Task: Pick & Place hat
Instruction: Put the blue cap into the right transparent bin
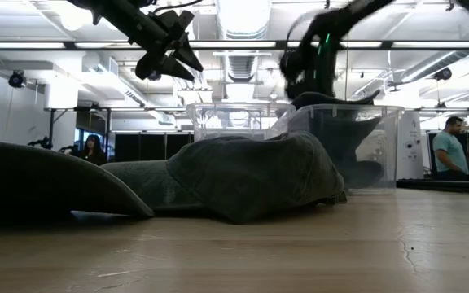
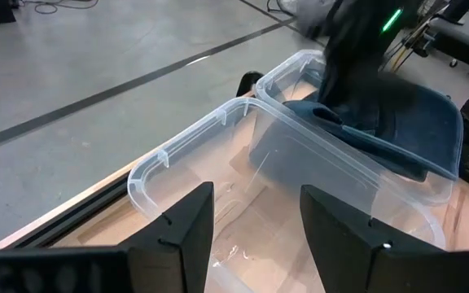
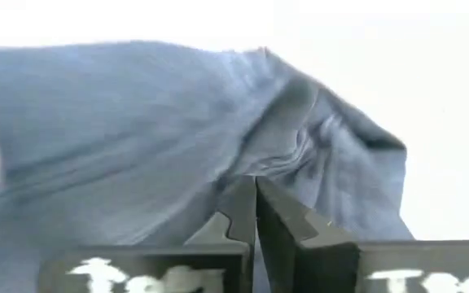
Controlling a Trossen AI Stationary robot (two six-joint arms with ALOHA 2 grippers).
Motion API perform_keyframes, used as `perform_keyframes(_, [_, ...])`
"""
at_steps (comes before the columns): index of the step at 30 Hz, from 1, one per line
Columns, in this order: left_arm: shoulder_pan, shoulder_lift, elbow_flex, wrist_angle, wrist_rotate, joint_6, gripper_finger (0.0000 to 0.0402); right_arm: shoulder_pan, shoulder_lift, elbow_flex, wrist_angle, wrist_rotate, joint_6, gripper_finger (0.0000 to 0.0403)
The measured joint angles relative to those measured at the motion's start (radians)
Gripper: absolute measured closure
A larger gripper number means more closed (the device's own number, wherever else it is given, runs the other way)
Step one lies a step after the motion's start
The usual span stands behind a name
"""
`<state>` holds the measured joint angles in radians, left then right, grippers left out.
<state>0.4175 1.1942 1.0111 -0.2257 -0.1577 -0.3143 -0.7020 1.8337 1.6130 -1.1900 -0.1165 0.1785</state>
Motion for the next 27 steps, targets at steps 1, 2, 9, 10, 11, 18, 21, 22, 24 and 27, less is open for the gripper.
perform_keyframes(1, [0.0, 0.0, 0.0, -0.001, 0.0, 0.0, 0.0225, 0.001, -0.029, 0.025, -0.001, 0.003, 0.003, 0.0394])
perform_keyframes(2, [0.0, 0.0, 0.0, 0.0, 0.0, 0.0, 0.0225, 0.002, -0.054, 0.051, -0.001, 0.003, 0.006, 0.0394])
perform_keyframes(9, [0.0, 0.008, 0.0, 0.011, 0.087, -0.001, 0.0225, 0.001, -0.154, 0.154, -0.076, 0.046, 0.089, 0.0394])
perform_keyframes(10, [0.0, 0.016, 0.0, 0.014, 0.113, 0.007, 0.0225, 0.001, -0.163, 0.155, -0.107, 0.068, 0.104, 0.0394])
perform_keyframes(11, [0.0, 0.027, 0.0, 0.024, 0.132, 0.017, 0.0225, 0.001, -0.168, 0.151, -0.138, 0.091, 0.111, 0.0394])
perform_keyframes(18, [0.002, 0.187, 0.052, 0.164, 0.236, 0.103, 0.0225, 0.016, -0.172, 0.09, -0.194, 0.12, 0.155, 0.0394])
perform_keyframes(21, [0.002, 0.304, 0.133, 0.16, 0.274, 0.143, 0.0225, 0.022, -0.17, 0.065, -0.209, 0.12, 0.171, 0.0394])
perform_keyframes(22, [0.002, 0.342, 0.163, 0.158, 0.276, 0.16, 0.0225, 0.022, -0.173, 0.062, -0.221, 0.122, 0.178, 0.0394])
perform_keyframes(24, [0.002, 0.416, 0.234, 0.154, 0.276, 0.195, 0.0225, 0.024, -0.182, 0.057, -0.243, 0.146, 0.186, 0.0394])
perform_keyframes(27, [0.007, 0.512, 0.348, 0.127, 0.275, 0.248, 0.0225, 0.023, -0.205, 0.05, -0.254, 0.177, 0.191, 0.0394])
